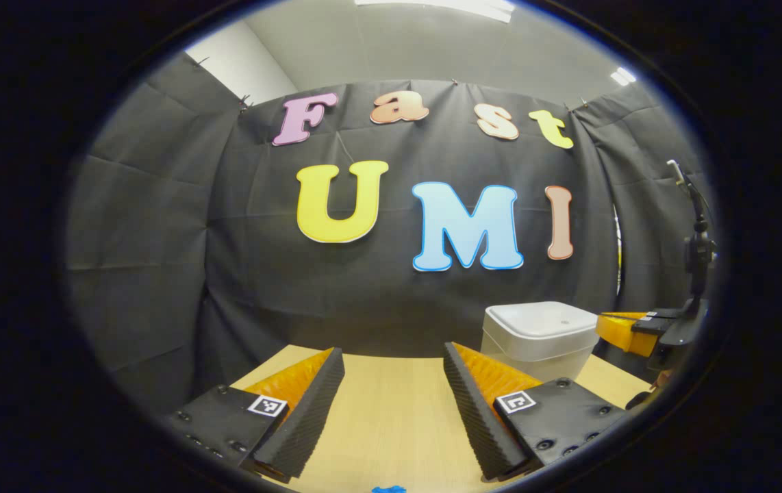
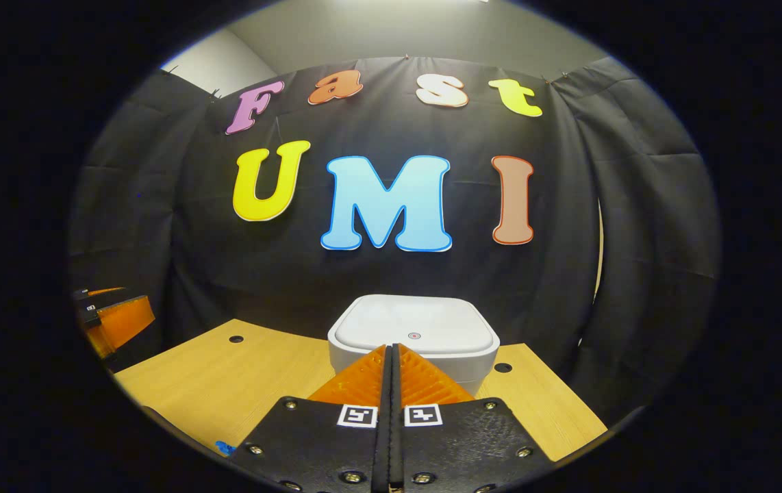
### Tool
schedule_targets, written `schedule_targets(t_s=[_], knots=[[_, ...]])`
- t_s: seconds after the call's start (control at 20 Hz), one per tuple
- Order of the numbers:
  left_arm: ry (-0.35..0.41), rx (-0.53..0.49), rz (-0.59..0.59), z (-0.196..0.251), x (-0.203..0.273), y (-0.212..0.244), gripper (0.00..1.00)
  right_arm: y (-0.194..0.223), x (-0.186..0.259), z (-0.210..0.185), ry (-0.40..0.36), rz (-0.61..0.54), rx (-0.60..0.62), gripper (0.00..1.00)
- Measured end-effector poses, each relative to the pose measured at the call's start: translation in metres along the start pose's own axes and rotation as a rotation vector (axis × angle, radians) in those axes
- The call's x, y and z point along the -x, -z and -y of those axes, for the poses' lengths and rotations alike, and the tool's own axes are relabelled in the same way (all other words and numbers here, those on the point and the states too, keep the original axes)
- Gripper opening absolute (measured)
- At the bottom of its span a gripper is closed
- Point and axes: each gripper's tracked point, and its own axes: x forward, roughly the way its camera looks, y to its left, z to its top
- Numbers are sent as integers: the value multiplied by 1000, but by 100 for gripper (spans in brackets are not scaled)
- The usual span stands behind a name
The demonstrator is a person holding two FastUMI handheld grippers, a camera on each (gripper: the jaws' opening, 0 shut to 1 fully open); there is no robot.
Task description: Press the lid of the desktop garbage bin to open it, pick up the crumpled paper on the desktop and throw it into the bin, then pick up the pop can on the desktop and drop it into the bin, and finally close the garbage bin lid.
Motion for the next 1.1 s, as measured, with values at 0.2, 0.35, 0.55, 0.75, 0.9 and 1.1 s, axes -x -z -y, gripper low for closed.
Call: schedule_targets(t_s=[0.2, 0.35, 0.55, 0.75, 0.9, 1.1], knots=[[-8, 3, -5, -3, -2, 2, 95, -9, -25, 11, 35, 29, 65, 0], [-10, 6, -10, -3, -4, 3, 96, -8, -47, 19, 53, 11, 86, 1], [-17, -3, -10, -3, -4, 2, 96, 2, -64, 21, 46, -31, 77, 0], [-26, -7, -15, -4, -6, 3, 96, 15, -71, 23, 43, -69, 78, 0], [-30, -13, -24, -4, -9, 5, 95, 21, -72, 25, 36, -69, 81, 1], [-37, -6, -34, -3, -10, 8, 96, 25, -72, 24, 12, -62, 29, 1]])
